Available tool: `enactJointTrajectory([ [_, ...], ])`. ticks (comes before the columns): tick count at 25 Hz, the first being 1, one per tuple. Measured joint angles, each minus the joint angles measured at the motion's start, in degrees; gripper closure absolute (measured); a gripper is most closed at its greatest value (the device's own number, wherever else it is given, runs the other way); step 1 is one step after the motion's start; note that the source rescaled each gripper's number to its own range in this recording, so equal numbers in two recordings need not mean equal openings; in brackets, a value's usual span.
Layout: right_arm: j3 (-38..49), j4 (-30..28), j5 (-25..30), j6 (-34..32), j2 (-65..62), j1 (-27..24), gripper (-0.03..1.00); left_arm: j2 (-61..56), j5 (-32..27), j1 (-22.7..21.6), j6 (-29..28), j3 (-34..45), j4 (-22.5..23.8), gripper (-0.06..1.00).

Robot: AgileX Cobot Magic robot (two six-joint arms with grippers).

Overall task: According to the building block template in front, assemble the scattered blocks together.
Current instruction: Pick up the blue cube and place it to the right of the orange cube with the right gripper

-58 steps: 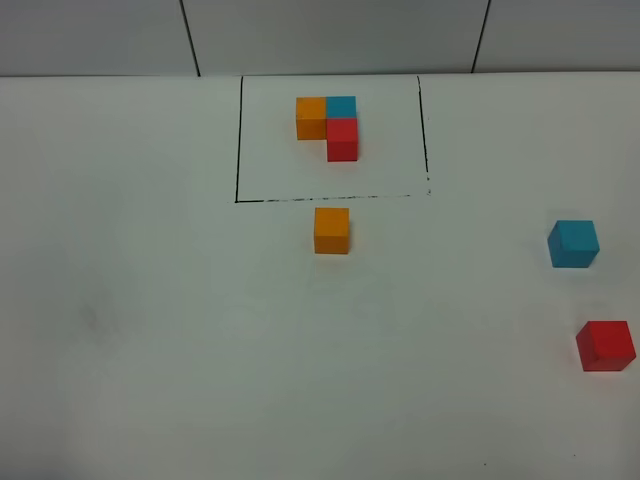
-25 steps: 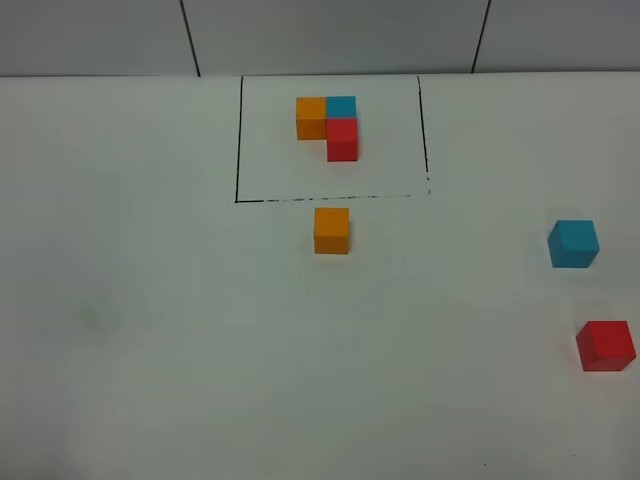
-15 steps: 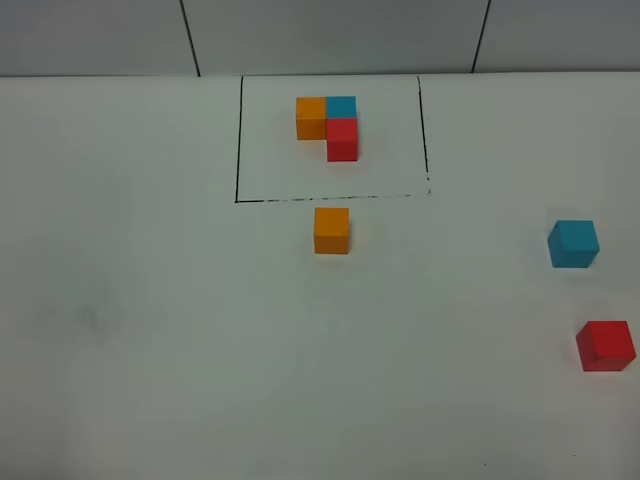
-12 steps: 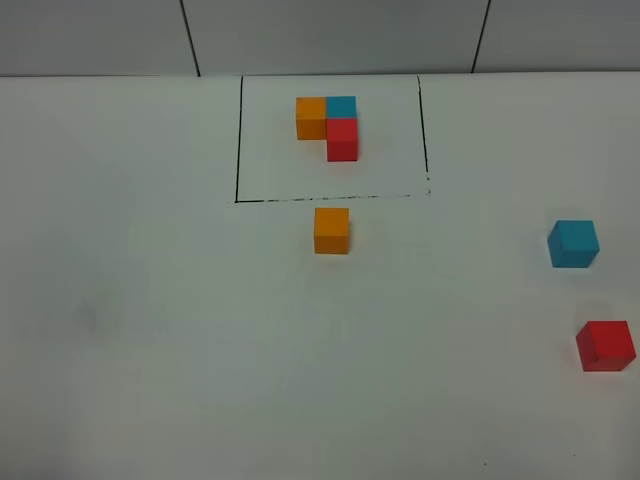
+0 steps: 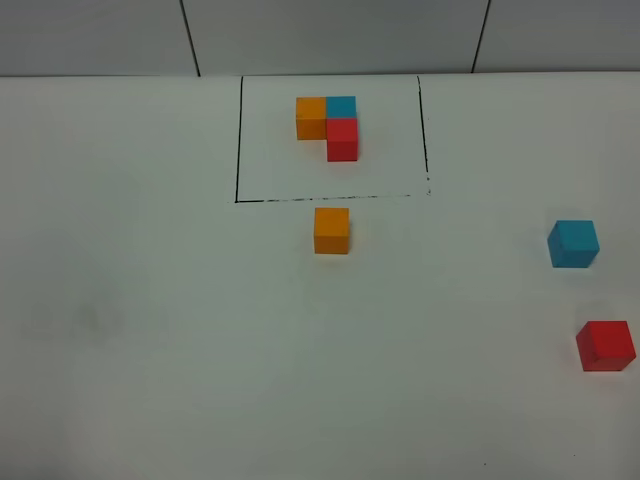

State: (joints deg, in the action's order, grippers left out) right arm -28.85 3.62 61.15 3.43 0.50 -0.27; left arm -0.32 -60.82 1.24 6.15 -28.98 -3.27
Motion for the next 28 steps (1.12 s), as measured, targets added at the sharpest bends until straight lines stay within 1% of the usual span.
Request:
enactJointTrajectory([
  [28, 0.0, 0.1, 0.0, 0.0, 0.0, 0.0, 0.28, 0.0, 0.0, 0.0, 0.0, 0.0, 0.0, 0.22],
])
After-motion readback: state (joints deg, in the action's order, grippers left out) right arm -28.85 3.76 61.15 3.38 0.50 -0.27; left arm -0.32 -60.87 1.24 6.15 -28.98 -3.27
